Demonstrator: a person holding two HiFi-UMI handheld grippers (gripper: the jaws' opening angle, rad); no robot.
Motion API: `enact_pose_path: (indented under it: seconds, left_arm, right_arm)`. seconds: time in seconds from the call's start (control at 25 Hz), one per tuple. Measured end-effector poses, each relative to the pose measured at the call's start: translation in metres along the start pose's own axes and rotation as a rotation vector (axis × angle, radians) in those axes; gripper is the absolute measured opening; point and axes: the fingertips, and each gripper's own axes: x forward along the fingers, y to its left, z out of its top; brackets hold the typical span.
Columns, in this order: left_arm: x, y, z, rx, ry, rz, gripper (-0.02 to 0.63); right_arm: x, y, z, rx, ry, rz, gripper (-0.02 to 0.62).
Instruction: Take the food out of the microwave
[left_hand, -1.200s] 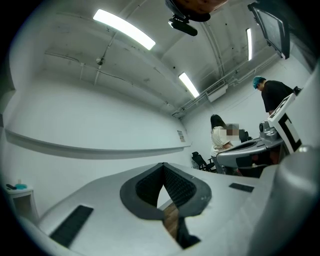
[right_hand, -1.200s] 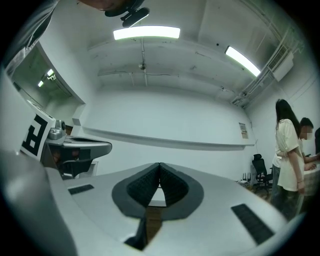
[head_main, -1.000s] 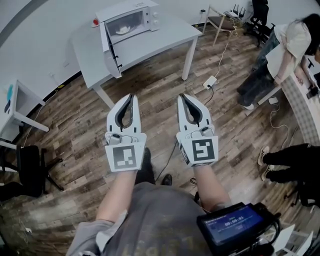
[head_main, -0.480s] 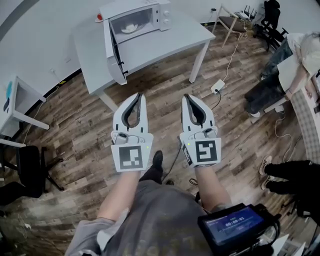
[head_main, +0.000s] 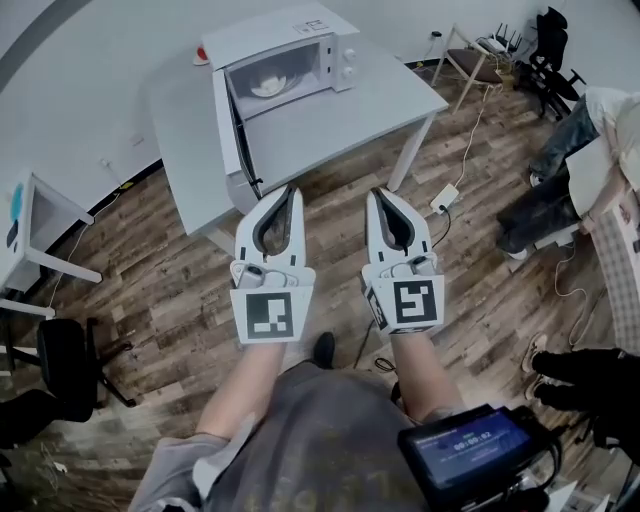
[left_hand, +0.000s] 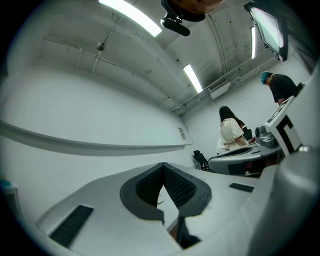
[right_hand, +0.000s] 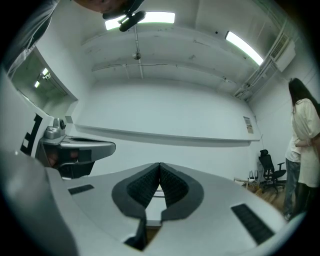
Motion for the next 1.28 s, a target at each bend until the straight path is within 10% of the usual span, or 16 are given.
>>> enact_pose_path:
  seconds: [0.68, 1.28]
  left_arm:
    - [0.091, 0.017, -0.027, 0.001, 0.014, 0.025, 0.006]
    - [0.184, 0.011, -0.066, 0.015, 0.123, 0.207, 0.006]
  right_arm:
    - [0.084, -0.049, -0.021, 0.006, -0.002, 0.029, 0.006]
    - [0.174, -0.111, -0.06, 0.058, 0.043, 0.249, 0.006]
